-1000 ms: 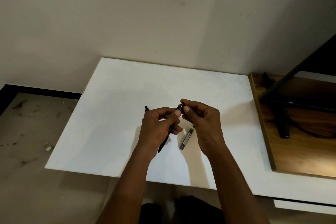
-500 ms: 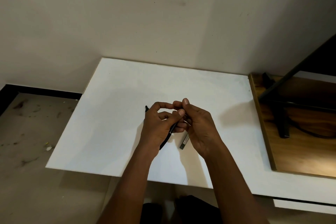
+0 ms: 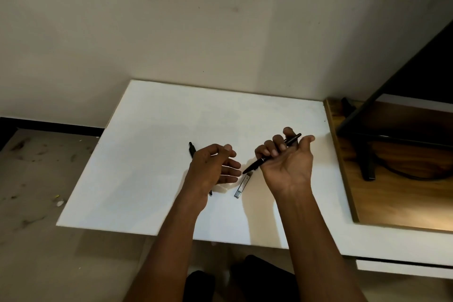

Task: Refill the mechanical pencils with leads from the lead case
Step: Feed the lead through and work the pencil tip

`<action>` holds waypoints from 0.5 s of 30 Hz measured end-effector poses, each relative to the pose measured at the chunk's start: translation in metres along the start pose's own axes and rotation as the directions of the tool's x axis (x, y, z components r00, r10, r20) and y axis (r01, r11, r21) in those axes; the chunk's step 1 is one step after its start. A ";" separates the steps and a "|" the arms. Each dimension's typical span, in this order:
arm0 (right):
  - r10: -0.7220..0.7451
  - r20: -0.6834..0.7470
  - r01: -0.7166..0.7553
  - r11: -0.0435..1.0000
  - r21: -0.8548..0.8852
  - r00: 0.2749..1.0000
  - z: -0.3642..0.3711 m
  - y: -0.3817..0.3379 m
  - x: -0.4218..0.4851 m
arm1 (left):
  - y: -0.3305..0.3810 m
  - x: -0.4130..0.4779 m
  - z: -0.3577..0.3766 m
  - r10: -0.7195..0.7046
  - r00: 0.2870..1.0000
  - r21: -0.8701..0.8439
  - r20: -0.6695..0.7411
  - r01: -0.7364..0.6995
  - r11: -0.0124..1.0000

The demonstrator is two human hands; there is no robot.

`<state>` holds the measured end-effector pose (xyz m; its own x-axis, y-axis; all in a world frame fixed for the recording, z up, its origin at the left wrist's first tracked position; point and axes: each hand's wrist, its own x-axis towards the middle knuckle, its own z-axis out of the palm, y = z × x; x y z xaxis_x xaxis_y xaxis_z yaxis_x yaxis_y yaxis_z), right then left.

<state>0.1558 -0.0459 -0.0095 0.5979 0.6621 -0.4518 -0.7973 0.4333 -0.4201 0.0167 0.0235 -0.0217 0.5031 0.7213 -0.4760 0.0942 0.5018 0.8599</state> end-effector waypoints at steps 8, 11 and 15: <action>0.051 0.054 -0.062 0.971 0.231 0.997 -0.005 -0.006 -0.011 | -0.005 -0.008 0.012 -0.033 0.999 -0.023 0.037 0.034 0.999; 0.040 0.054 -0.054 0.960 0.273 0.998 -0.007 -0.007 -0.008 | -0.011 -0.005 0.011 -0.048 0.997 -0.034 0.058 0.050 0.998; 0.034 0.055 -0.049 0.951 0.304 0.998 -0.009 -0.006 -0.002 | -0.015 0.001 0.003 -0.060 0.995 -0.041 0.085 0.064 0.997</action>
<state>0.1596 -0.0550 -0.0130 0.5649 0.7093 -0.4215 -0.8131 0.5654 -0.1384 0.0180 0.0152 -0.0347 0.5680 0.6465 -0.5093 0.0910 0.5657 0.8196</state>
